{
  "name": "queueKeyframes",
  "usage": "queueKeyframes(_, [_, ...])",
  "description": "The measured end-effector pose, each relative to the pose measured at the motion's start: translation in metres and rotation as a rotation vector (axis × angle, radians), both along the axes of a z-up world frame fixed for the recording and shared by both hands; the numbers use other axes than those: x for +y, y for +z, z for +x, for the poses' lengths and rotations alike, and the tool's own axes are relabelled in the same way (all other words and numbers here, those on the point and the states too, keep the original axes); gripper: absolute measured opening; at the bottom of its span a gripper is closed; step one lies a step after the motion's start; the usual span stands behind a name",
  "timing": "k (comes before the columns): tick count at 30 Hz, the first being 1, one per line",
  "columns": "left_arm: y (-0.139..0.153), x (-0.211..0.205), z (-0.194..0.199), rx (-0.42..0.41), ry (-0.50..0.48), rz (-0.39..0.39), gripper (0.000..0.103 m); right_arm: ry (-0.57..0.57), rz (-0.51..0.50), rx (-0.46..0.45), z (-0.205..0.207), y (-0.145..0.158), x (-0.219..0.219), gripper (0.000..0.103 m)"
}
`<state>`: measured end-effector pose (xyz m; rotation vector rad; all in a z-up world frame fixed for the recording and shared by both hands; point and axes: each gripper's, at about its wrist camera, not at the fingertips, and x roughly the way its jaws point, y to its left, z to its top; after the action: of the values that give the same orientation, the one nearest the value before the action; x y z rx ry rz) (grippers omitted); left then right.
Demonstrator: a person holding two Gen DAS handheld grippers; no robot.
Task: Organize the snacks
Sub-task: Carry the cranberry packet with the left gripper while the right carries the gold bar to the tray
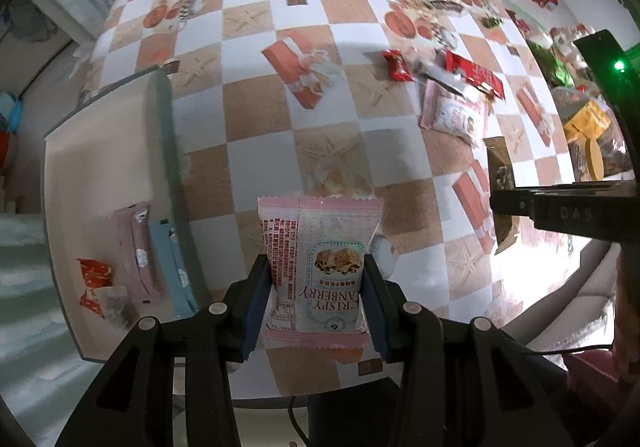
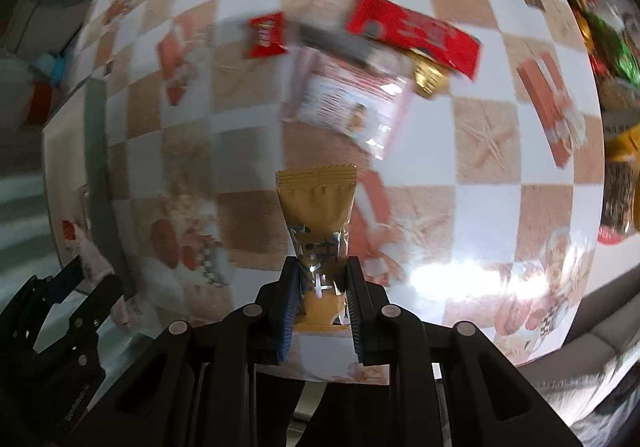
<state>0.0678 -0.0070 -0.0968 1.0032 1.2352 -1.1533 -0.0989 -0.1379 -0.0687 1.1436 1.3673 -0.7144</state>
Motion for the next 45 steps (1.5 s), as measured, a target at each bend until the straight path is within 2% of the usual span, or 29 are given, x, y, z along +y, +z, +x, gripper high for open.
queueKeyframes(9, [0.006,0.013,0.032,0.003,0.084,-0.024,0.047,0.088,-0.031,-0.021,0.026,0.002,0.000,0.024])
queueKeyframes(37, [0.012,0.043,0.120,-0.014,0.245,-0.055,0.047,0.312,-0.080,-0.081,0.165,0.019,0.027,0.024])
queueKeyframes(45, [0.010,0.052,0.157,-0.020,0.331,-0.057,0.047,0.383,-0.079,-0.104,0.212,0.023,0.040,0.024])
